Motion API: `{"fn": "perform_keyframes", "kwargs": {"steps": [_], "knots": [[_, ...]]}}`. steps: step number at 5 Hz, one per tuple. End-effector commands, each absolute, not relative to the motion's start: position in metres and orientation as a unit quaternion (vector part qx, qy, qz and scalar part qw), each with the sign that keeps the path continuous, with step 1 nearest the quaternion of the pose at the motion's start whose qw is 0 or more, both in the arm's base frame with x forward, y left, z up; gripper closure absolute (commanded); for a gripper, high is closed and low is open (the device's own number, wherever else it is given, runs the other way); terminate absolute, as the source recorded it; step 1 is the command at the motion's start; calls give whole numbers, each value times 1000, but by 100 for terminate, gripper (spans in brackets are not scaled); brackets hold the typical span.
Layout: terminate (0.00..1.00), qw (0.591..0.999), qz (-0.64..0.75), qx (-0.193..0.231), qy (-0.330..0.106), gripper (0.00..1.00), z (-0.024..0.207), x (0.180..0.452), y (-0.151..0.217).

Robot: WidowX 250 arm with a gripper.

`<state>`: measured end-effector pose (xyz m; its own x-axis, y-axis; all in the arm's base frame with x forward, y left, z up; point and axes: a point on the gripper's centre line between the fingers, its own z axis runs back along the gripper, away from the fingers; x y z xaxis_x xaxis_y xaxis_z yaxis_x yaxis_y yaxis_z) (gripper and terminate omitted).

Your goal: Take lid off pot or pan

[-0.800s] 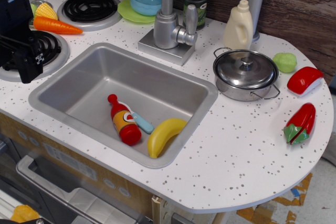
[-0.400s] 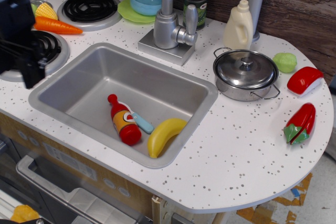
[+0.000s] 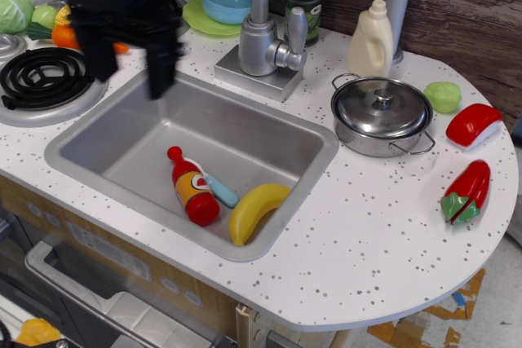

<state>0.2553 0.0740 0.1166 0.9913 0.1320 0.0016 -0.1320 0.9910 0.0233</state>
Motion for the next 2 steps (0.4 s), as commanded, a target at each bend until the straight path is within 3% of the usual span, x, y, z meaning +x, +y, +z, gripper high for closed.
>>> {"fn": "perform_keyframes", "kwargs": {"steps": [1,2], "knots": [[0,997,63,21,-46,0,156,297,27],[0,996,54,22,-68,0,156,330,-3]]}}
